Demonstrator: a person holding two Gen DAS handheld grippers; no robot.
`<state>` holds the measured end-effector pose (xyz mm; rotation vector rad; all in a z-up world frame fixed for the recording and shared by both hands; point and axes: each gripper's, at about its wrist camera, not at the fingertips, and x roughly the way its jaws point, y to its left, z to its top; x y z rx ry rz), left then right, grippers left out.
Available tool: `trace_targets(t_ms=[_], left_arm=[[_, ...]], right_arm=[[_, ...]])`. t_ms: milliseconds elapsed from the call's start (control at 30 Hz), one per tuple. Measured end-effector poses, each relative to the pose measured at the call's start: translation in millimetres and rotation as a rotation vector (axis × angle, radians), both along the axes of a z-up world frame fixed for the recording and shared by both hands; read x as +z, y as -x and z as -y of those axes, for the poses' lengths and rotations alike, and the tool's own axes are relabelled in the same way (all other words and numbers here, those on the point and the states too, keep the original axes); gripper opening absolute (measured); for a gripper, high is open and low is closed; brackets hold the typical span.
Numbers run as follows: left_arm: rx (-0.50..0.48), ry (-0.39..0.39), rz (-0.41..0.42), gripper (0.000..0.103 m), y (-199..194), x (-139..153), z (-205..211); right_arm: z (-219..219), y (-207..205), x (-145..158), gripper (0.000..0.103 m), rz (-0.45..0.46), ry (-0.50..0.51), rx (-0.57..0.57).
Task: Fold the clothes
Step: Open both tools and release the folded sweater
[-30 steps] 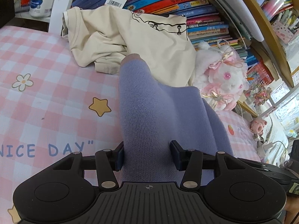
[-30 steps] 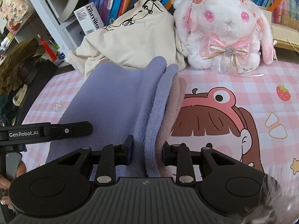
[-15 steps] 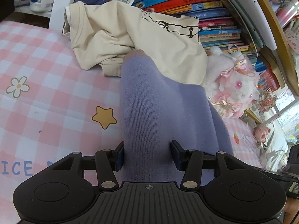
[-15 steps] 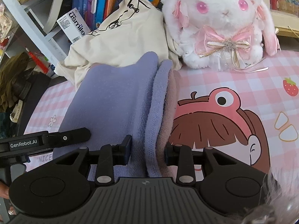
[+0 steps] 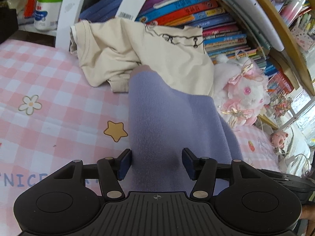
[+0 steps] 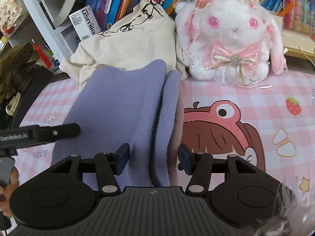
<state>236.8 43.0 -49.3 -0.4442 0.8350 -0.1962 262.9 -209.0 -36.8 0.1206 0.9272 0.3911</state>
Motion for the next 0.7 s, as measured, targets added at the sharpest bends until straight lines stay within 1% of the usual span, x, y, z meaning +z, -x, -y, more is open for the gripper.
trace_targets(t_ms=[33,67,167,200,300,333,400,500,567,633,700], left_arm=[[0.003,-0.005,0.009,0.057,4,3,0],[0.007,-0.011,0.018,0.061,8,5,1],[0.007,-0.034,0.055,0.066,25,14,7],[0.002,-0.052,0.064,0.069,31,16,10],[-0.019,-0.124,0.084,0.069,49,21,22],[-0.02,-0.156,0.084,0.069,55,22,27],[-0.016,-0.192,0.081,0.069,64,23,33],[-0.004,-0.19,0.073,0.069,79,23,37],[-0.003,-0.193,0.069,0.07,89,24,40],[0.001,-0.206,0.072,0.072,99,26,44],[0.009,-0.208,0.074,0.077,109,27,47]], right_arm=[[1,3,1,0.058,0.008,0.005,-0.001],[3,6,2,0.061,0.016,0.011,-0.002],[7,18,7,0.066,0.045,0.028,-0.006],[8,23,8,0.067,0.051,0.032,-0.008],[12,35,12,0.07,0.069,0.046,-0.011],[13,39,13,0.072,0.076,0.053,-0.012],[15,49,14,0.073,0.089,0.067,-0.013],[18,65,14,0.076,0.105,0.086,-0.013],[20,75,15,0.08,0.116,0.099,-0.013],[21,85,16,0.082,0.126,0.111,-0.012],[23,96,16,0.084,0.132,0.12,-0.014]])
